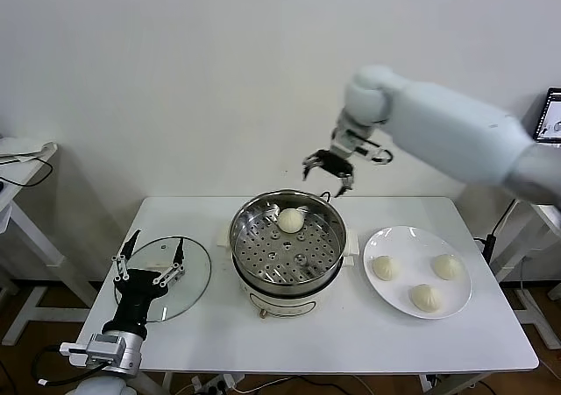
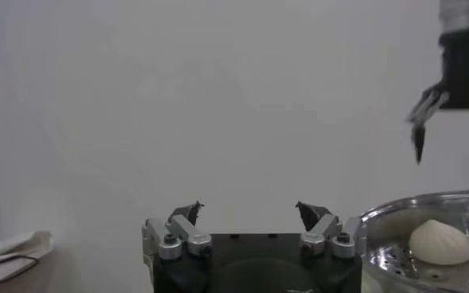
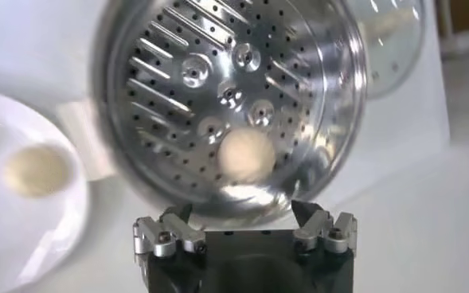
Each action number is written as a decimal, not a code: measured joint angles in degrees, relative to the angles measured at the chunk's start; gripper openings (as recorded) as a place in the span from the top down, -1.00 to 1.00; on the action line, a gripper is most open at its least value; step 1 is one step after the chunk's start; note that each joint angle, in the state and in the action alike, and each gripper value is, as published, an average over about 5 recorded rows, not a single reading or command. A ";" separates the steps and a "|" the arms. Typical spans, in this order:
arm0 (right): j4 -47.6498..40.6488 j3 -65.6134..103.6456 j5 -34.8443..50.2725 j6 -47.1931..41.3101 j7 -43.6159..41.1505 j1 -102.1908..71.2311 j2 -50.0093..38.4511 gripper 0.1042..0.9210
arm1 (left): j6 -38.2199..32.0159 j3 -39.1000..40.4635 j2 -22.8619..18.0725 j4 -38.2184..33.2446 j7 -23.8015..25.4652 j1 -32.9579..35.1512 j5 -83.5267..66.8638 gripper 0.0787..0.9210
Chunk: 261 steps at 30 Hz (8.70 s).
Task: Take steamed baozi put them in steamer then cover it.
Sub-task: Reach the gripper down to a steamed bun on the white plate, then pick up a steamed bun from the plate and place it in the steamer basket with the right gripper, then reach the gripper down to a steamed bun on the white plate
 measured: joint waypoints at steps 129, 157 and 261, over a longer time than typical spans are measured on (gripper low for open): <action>16.09 -5.73 17.06 -42.31 6.13 2.76 -12.01 -0.40 | -0.53 3.15 -0.57 0.79 -0.35 -0.24 2.46 -0.77; 2.10 -5.86 18.54 -49.58 8.38 -2.88 19.29 -0.36 | -0.32 0.68 0.01 1.25 -0.35 -1.14 1.13 -0.77; 0.34 30.01 -17.57 -24.86 -2.64 -44.88 -18.09 -0.71 | -0.46 3.24 -0.98 0.72 -1.14 0.45 4.37 -0.77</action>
